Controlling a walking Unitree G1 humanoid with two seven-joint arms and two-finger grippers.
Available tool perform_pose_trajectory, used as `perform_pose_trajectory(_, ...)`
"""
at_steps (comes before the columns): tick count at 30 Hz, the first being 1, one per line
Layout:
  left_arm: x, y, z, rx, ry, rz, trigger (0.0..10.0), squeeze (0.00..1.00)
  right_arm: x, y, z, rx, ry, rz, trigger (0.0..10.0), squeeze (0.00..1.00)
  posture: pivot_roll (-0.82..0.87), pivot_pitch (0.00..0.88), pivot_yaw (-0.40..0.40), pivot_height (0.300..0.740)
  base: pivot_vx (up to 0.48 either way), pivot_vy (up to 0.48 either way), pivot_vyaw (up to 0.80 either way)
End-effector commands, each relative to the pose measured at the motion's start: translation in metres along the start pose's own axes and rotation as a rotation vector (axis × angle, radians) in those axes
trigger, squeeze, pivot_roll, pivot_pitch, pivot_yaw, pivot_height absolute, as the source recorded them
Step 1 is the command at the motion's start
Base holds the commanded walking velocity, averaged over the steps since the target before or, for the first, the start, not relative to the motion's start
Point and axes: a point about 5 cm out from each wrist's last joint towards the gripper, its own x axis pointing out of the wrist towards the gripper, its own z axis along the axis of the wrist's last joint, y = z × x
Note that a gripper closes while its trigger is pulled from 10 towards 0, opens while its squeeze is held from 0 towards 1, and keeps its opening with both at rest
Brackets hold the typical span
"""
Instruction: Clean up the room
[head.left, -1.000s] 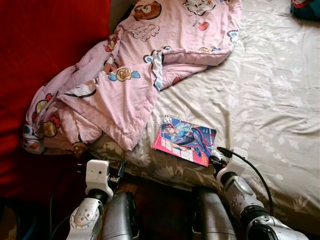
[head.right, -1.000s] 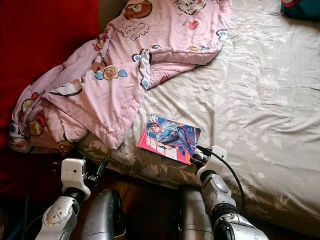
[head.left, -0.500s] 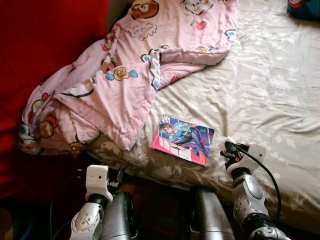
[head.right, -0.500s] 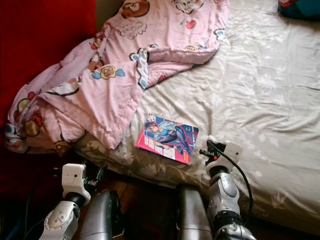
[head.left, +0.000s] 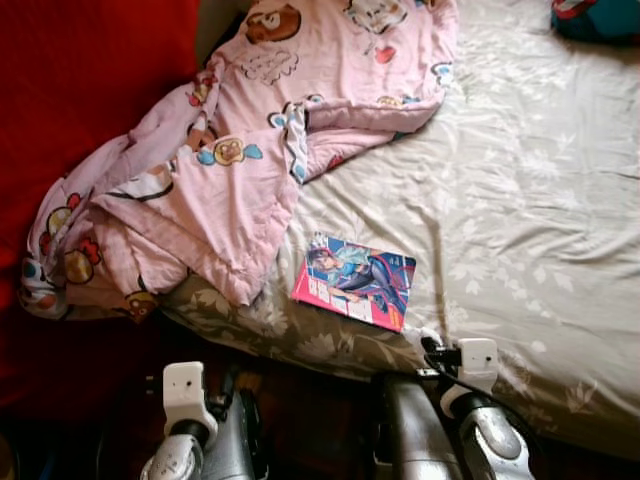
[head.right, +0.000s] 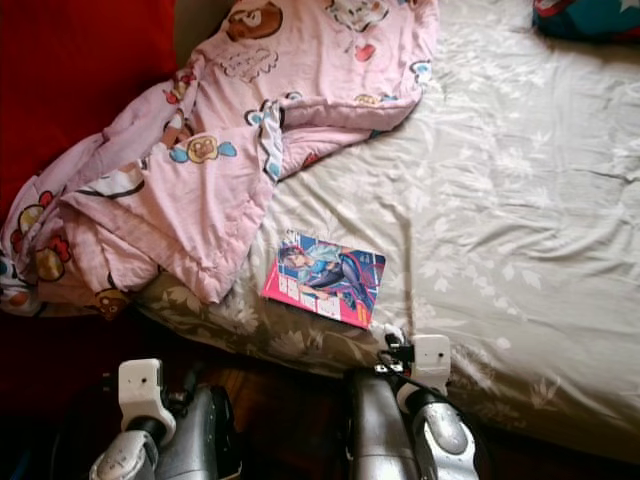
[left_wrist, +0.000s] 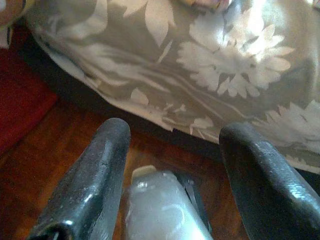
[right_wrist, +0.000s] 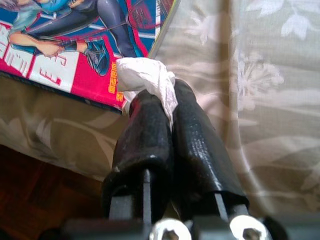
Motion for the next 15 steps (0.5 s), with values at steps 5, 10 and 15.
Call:
perform_pose_trajectory(5,-0.008,0.008,-0.032,-0.085,0.152,0.036,10.0,0.00,-0.005,-0.005,-0.019,-0.004,0.098,-0.038,10.0,0.00,-0.07,0.170,-0.010,0.682,0.000,0.000,0.00)
perform_pose_trajectory(10,-0.010,0.007,-0.044,-0.078,0.219,0.023,10.0,0.00,-0.008,-0.006,-0.028,-0.022,0.164,-0.042,10.0,0.00,-0.07,0.151,-0.013,0.697,0.000,0.000,0.00)
perform_pose_trajectory(15,-0.012,0.007,-0.058,-0.068,0.314,0.030,10.0,0.00,-0.013,-0.011,-0.040,-0.046,0.242,-0.070,10.0,0.00,-0.06,0.113,-0.012,0.717,0.000,0.000,0.00)
